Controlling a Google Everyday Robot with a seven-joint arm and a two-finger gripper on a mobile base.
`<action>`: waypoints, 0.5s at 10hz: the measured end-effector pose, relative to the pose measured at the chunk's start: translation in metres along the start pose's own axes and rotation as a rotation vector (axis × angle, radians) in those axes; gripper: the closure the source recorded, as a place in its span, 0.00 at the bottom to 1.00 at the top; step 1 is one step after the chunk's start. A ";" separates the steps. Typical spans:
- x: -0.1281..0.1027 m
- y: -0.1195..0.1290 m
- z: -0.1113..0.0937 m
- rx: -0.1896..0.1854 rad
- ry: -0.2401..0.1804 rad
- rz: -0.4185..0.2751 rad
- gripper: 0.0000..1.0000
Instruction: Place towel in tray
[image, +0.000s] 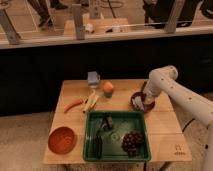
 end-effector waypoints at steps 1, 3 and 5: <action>-0.002 -0.001 0.002 -0.003 -0.007 -0.004 0.42; -0.004 0.001 0.008 -0.014 -0.019 -0.009 0.42; -0.004 0.005 0.019 -0.032 -0.029 -0.010 0.42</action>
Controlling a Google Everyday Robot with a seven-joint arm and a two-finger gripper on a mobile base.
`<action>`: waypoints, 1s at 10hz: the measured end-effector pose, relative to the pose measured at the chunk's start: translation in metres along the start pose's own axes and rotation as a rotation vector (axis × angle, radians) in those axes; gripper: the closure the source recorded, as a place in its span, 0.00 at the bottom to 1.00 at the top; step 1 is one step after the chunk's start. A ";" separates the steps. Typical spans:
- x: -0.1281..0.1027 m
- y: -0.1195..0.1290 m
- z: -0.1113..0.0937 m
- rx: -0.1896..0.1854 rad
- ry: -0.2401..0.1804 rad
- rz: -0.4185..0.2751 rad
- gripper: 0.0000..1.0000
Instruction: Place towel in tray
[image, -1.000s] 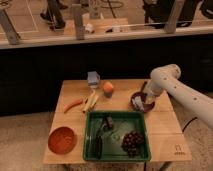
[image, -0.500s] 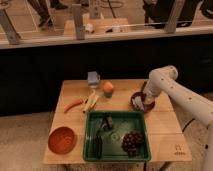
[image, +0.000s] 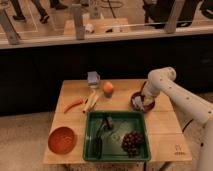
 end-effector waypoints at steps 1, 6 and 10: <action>0.000 0.001 0.005 -0.006 -0.005 0.000 0.42; -0.006 0.007 0.020 -0.022 -0.026 -0.022 0.54; -0.011 0.009 0.022 -0.028 -0.034 -0.032 0.91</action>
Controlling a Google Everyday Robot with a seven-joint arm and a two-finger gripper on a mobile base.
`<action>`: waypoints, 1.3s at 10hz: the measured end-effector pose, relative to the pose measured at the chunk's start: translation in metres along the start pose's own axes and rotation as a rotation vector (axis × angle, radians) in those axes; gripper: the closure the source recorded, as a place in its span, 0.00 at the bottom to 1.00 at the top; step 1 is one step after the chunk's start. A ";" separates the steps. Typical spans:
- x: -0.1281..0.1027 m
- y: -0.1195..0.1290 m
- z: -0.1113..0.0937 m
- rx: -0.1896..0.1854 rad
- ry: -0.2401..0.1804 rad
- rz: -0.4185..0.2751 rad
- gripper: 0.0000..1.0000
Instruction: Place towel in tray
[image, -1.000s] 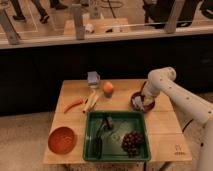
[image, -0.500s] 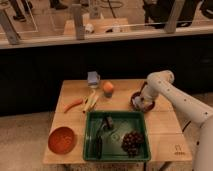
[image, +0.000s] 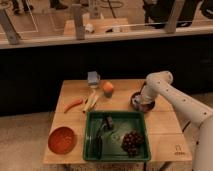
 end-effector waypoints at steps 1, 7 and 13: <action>0.000 0.000 0.000 -0.001 -0.002 0.001 0.94; -0.004 -0.005 -0.050 0.042 -0.041 0.031 0.94; -0.025 0.027 -0.134 0.053 -0.144 -0.014 0.94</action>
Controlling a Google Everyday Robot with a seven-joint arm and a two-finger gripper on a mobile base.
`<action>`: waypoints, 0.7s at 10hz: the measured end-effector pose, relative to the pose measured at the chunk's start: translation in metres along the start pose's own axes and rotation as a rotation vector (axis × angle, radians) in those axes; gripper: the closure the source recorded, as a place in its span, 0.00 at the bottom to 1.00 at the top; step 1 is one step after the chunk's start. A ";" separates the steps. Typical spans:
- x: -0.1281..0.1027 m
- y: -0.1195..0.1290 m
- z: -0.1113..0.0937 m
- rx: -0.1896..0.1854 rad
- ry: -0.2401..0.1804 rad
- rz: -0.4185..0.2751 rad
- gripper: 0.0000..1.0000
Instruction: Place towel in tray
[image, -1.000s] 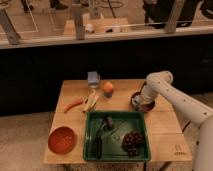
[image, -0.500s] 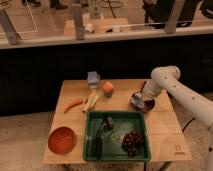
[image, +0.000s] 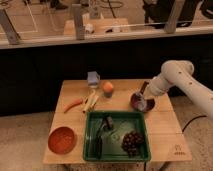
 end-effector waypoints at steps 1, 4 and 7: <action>-0.004 0.007 -0.010 -0.003 -0.015 -0.008 0.94; -0.020 0.021 -0.046 -0.015 -0.067 -0.028 0.94; -0.034 0.035 -0.053 -0.043 -0.085 -0.053 0.94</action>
